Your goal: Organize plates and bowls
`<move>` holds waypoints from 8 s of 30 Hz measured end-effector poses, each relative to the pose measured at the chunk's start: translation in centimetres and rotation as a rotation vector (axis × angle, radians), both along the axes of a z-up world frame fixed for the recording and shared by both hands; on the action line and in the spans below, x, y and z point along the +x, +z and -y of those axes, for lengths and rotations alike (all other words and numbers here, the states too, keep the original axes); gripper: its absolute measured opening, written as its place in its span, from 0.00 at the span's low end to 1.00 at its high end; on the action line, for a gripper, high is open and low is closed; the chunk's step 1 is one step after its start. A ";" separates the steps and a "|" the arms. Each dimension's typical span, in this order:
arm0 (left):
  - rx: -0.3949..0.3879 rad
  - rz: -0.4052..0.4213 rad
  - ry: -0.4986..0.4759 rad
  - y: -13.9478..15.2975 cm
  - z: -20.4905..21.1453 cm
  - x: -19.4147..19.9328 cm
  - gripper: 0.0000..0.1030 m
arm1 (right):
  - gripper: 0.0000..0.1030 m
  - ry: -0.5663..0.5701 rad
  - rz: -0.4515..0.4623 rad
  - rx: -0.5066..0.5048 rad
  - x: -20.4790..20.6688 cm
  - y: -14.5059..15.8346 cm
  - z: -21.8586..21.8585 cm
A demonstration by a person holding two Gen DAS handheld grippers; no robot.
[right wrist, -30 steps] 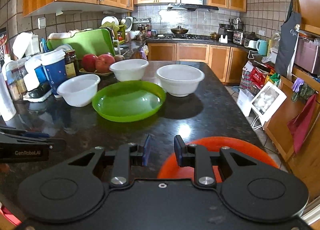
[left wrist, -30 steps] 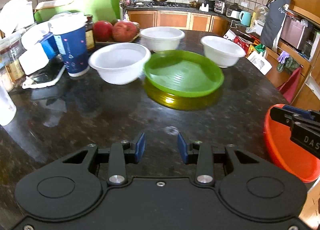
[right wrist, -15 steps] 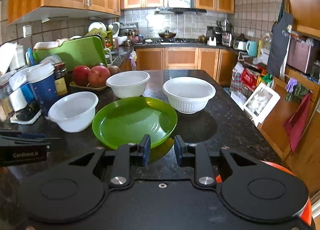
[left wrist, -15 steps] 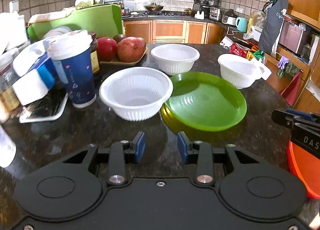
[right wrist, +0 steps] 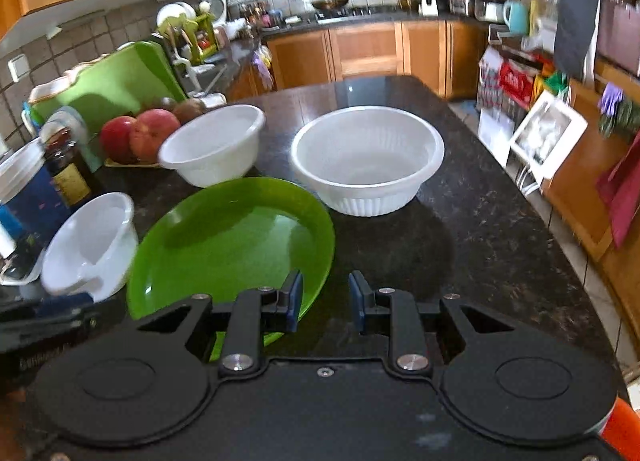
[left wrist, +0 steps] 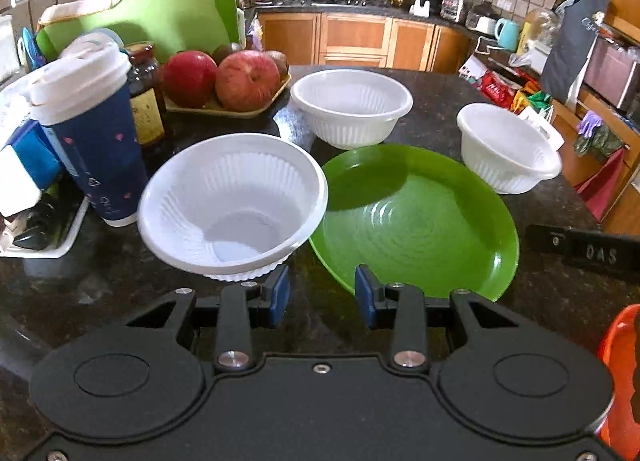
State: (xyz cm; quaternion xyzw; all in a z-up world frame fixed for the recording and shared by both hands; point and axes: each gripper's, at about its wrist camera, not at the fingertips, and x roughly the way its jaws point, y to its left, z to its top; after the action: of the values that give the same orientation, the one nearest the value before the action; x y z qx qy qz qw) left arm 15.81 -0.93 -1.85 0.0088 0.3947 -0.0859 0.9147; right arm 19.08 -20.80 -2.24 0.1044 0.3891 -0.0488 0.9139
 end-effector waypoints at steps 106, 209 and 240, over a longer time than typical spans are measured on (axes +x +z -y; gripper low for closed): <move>-0.046 0.069 -0.260 2.6 8.7 -11.3 0.36 | 0.16 -0.145 0.114 -0.136 -22.3 3.8 7.1; -0.035 0.101 0.118 2.2 -8.7 2.2 0.59 | 0.28 0.431 0.178 -0.068 6.8 3.8 -12.7; -0.043 0.014 0.039 1.1 -7.2 4.1 0.37 | 0.13 0.439 0.065 -0.050 7.8 1.9 -12.8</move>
State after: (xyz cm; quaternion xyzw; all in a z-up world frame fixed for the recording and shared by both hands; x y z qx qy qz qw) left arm 19.87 6.26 -0.77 -0.0182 0.3866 -0.0765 0.9189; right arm 26.85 -7.98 -0.38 -0.0041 0.3713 0.1451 0.9171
